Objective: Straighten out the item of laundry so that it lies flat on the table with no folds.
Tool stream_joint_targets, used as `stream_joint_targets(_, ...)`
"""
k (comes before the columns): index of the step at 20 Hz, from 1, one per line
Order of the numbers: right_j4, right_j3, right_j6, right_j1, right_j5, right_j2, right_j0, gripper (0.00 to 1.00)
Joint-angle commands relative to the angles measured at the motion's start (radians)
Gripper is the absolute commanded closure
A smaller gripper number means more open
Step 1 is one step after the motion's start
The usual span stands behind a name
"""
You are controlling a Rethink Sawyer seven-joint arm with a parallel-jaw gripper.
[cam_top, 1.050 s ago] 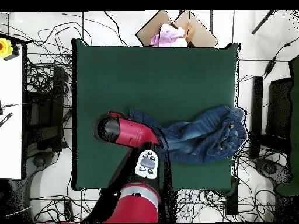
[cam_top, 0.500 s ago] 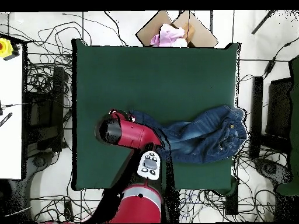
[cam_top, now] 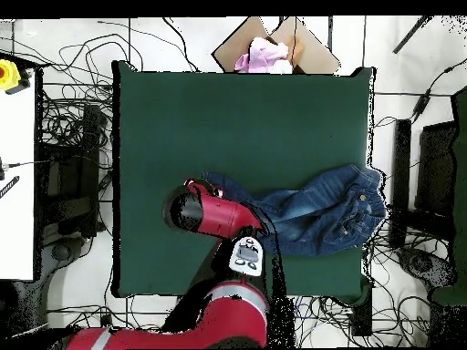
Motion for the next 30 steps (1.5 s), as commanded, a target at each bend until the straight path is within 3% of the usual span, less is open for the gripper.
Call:
stream_joint_targets(1,-0.076,-0.007,0.126,0.211,-0.142,0.076,-0.101,0.00)
stream_joint_targets(5,-0.102,-0.059,0.173,0.349,-0.317,0.089,-0.113,0.00)
stream_joint_targets(9,-0.124,-0.082,0.184,0.417,-0.392,0.110,-0.140,0.00)
stream_joint_targets(18,-0.179,-0.099,0.170,0.432,-0.316,0.165,-0.196,0.00)
stream_joint_targets(19,-0.179,-0.102,0.172,0.430,-0.309,0.160,-0.189,1.00)
stream_joint_targets(24,-0.125,-0.089,0.191,0.399,-0.250,0.128,-0.148,1.00)
stream_joint_targets(30,-0.128,-0.081,0.192,0.381,-0.237,0.146,-0.157,1.00)
